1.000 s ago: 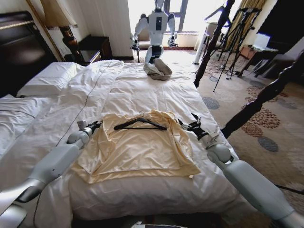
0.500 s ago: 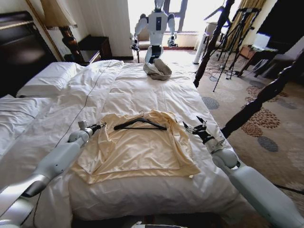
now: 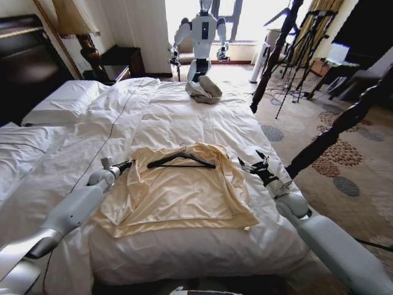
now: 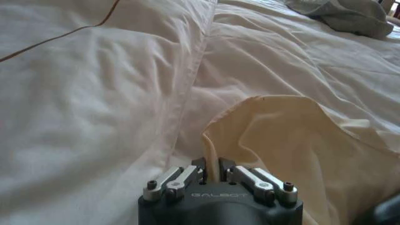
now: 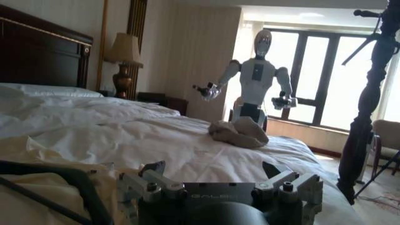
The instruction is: Pick up the clothes from the bed and hang them on the clothes hanger.
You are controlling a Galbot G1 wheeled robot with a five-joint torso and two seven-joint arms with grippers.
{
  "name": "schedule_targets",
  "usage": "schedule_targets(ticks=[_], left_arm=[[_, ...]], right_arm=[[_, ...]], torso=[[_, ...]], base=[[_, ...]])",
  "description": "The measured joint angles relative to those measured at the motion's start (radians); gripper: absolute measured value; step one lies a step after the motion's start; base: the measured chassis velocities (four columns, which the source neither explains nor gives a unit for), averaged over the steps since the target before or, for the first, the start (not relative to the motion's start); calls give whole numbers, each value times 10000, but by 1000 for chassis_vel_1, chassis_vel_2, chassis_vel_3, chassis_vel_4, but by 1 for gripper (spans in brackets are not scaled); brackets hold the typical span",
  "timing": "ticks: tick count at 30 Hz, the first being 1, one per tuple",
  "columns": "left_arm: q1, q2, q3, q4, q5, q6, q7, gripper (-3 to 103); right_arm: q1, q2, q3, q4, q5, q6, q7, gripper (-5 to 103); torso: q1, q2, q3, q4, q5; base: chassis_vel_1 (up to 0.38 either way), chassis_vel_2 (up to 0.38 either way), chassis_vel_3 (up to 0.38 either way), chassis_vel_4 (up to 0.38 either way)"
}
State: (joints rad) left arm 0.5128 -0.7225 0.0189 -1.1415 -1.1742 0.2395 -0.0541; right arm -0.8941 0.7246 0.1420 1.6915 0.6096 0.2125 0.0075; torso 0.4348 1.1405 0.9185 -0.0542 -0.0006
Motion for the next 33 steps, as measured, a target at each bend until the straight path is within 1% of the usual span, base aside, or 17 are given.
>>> schedule_targets(ticks=[1,4,5,6,9,12,16,17,18,20,22,23,25,26,28,30,33], left_arm=[[0,0,0,0,0,0,0,22],[51,16,-58,-63,-12,-48,0,6],[51,16,-58,-63,-12,-48,0,6],[72,34,-76,-122,-35,-67,-2,2],[104,69,-110,-241,-72,-120,-45,1],[246,163,-275,-675,-272,-167,-166,0],[697,467,-691,-1774,-448,-157,-354,0],[912,649,-835,-2358,-554,-130,-444,0],[912,649,-835,-2358,-554,-130,-444,0],[1069,832,-938,-3092,-705,-57,-574,0],[1059,979,-923,-4011,-911,88,-854,0],[1059,979,-923,-4011,-911,88,-854,0],[836,1012,-664,-4629,-1052,231,-1175,0],[549,1019,-274,-5137,-1132,364,-1488,0],[461,1018,-152,-5276,-1147,417,-1584,0],[32,938,496,-5981,-1242,761,-2272,0],[-164,833,954,-6507,-1354,960,-2719,0]], right_arm=[[0,0,0,0,0,0,0,100],[-34,0,36,0,0,1,1,100],[-34,0,36,0,0,1,1,100],[-48,4,58,0,0,2,1,100],[-64,14,81,0,-1,2,4,100],[-72,24,110,0,-1,2,10,100],[-72,64,161,-13,0,3,10,100],[-71,98,180,-21,1,2,10,100],[-71,98,180,-21,1,2,10,100],[-71,140,198,-27,2,2,10,100],[-86,200,223,-32,2,2,9,100],[-86,200,223,-32,2,2,9,100],[-150,247,295,-33,2,2,1,100],[-253,268,390,-30,1,10,-20,100],[-306,269,438,-28,1,18,-37,100],[-539,267,679,-28,1,74,-135,100],[-705,259,840,-38,1,117,-192,100]], torso=[[0,0,0,0,0],[0,0,0,-1,-1],[0,0,0,-1,-1],[0,0,0,-1,0],[0,0,0,-1,0],[0,0,0,-2,0],[0,0,0,-1,2],[0,0,0,0,1],[0,0,0,0,1],[0,0,0,3,0],[-1,0,0,3,2],[-1,0,0,3,2],[-1,0,0,1,1],[0,0,0,-1,4],[0,0,0,-2,3],[0,0,0,-4,5],[0,0,0,-4,3]], base=[[0,0,0,0],[0,0,0,0],[0,0,0,0],[0,0,0,0],[0,0,0,0],[0,0,0,0],[0,0,0,0],[0,0,0,0],[0,0,0,0],[0,0,0,0],[0,0,0,0],[0,0,0,0],[0,0,0,0],[0,0,0,0],[0,0,0,0],[0,0,0,0],[0,0,0,0]])
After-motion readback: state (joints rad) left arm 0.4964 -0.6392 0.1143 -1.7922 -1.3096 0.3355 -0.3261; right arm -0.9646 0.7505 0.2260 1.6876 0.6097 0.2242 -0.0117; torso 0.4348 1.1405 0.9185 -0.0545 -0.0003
